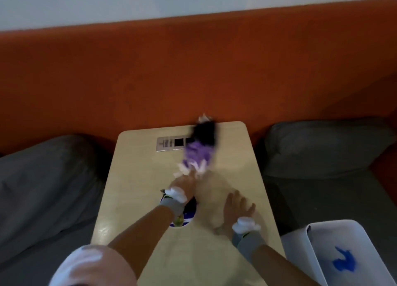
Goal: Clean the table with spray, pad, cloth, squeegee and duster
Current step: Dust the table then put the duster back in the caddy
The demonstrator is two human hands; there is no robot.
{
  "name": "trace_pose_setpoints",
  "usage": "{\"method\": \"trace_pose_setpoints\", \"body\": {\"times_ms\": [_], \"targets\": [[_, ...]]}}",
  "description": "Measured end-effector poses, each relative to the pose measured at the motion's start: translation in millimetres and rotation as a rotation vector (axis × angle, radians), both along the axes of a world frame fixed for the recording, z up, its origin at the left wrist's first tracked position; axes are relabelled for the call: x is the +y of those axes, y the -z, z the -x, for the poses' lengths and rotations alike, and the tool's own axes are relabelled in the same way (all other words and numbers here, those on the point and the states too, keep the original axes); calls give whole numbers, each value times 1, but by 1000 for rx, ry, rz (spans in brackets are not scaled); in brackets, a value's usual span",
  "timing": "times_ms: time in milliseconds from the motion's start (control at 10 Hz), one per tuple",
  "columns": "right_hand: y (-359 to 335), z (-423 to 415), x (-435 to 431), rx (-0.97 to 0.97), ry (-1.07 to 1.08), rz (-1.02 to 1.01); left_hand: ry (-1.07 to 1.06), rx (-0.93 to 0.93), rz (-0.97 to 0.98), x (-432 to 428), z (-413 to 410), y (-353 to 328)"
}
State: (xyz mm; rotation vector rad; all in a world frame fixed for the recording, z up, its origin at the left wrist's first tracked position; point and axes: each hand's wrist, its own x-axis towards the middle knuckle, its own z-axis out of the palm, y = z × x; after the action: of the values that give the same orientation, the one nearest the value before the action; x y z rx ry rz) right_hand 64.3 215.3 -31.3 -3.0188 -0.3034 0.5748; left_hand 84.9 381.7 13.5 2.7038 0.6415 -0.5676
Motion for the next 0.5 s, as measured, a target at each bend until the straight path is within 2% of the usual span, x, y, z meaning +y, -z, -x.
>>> {"method": "trace_pose_setpoints", "body": {"times_ms": [100,200,300,400,500], "targets": [[37,-25,10,-31,260,-115,105,106,152,17,-42,12],[37,-21,9,44,358,-215,117,112,-24,21,-69,13],[32,-18,20,-23,406,-168,517,126,17,-20,-56,11],[42,-23,23,30,474,-150,371,62,3,3,-91,-1],[54,-26,25,28,494,-224,190,-6,-123,-3,-141,-38]]}}
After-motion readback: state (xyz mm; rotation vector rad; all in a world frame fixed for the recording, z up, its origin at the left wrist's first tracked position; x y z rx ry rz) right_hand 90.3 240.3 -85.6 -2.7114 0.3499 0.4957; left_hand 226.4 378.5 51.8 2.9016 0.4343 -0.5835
